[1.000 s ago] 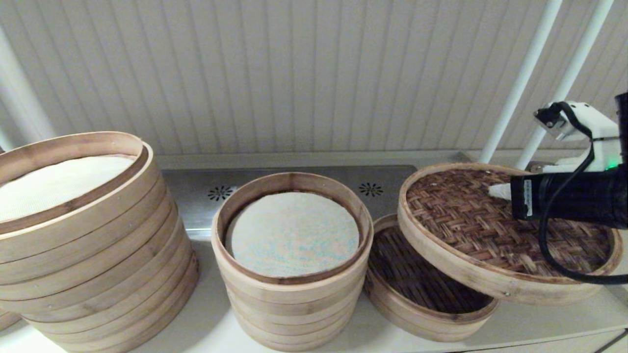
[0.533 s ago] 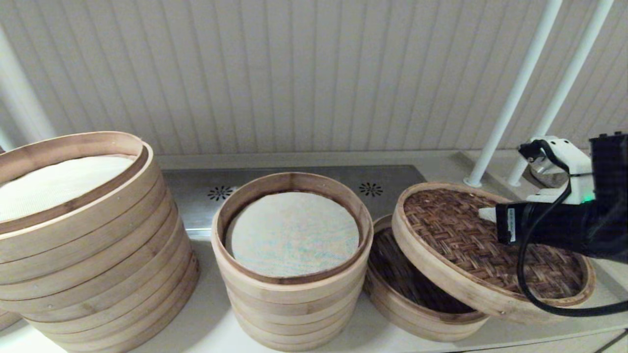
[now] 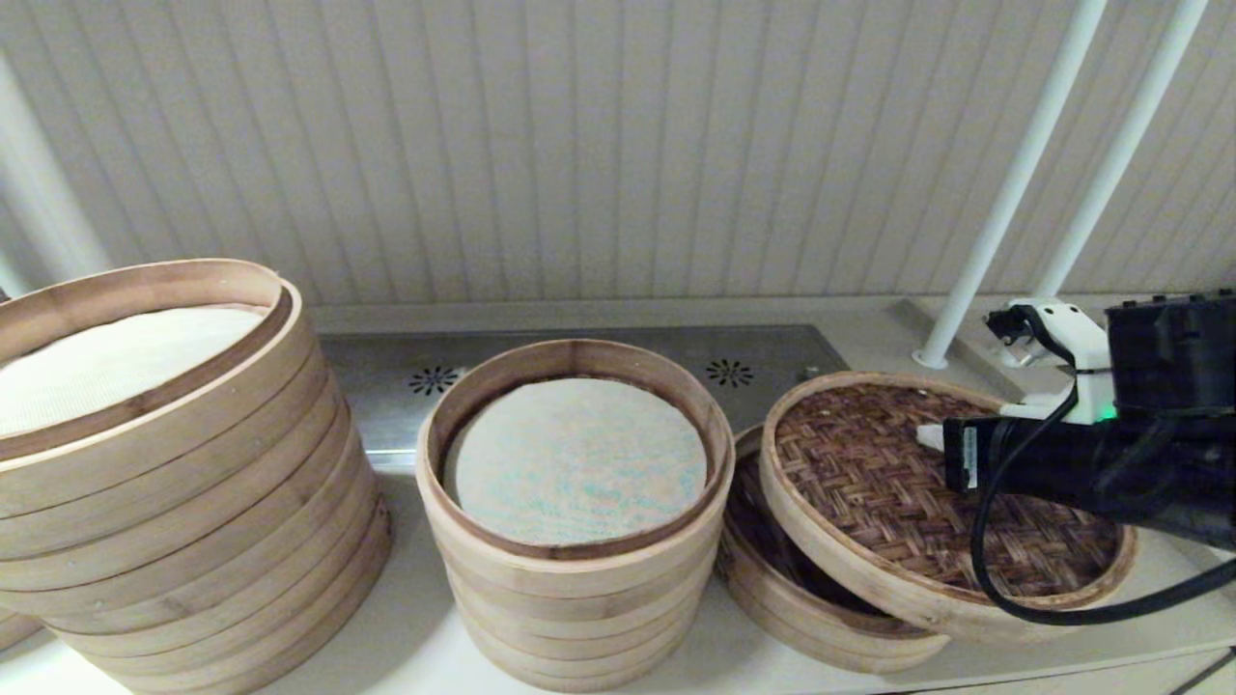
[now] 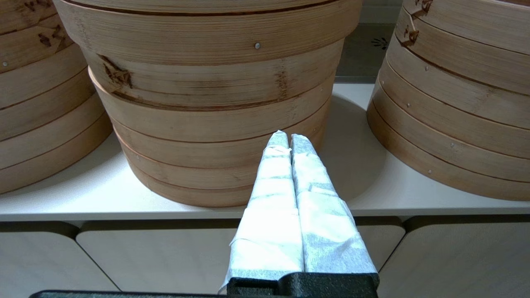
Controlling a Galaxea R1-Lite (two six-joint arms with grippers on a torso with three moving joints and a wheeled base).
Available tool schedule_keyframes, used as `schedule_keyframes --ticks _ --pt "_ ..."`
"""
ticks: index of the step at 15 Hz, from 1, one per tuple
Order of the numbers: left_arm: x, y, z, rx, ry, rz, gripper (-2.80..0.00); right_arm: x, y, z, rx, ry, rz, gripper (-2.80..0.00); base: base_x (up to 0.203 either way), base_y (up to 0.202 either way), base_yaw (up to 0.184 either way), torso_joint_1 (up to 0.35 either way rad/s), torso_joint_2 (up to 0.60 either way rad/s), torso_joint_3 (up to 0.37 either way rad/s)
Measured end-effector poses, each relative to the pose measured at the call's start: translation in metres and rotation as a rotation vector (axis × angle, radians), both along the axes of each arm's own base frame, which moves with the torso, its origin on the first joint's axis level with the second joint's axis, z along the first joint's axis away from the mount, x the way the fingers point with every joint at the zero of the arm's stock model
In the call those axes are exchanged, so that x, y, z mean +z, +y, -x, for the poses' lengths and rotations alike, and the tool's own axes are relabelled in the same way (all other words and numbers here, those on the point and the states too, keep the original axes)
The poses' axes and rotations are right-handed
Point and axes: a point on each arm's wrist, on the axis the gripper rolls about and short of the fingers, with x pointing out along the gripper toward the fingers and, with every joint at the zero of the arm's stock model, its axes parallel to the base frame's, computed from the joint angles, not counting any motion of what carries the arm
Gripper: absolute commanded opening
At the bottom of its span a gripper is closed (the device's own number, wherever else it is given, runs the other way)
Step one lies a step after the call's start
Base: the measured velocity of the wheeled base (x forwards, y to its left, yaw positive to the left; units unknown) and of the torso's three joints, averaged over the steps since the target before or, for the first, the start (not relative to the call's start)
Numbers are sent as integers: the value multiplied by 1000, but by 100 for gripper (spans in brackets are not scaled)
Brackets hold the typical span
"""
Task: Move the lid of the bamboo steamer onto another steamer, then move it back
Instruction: Put the steamer
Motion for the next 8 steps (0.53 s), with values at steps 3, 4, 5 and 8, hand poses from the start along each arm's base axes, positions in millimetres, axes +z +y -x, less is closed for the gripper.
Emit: schedule_keyframes --ticks 3,4,5,8 --pt "0 0 0 0 0 -1 -280 -9 3 -6 14 17 -1 -280 0 0 0 0 0 0" --pt "0 0 0 0 0 -1 -280 -12 4 -8 16 26 0 -280 0 0 0 0 0 0" --pt "0 0 0 -1 0 0 -280 -15 5 -10 19 36 1 -280 0 0 0 0 0 0" --pt "0 0 0 0 0 -1 -280 -18 5 -16 22 26 -19 -280 0 0 0 0 0 0"
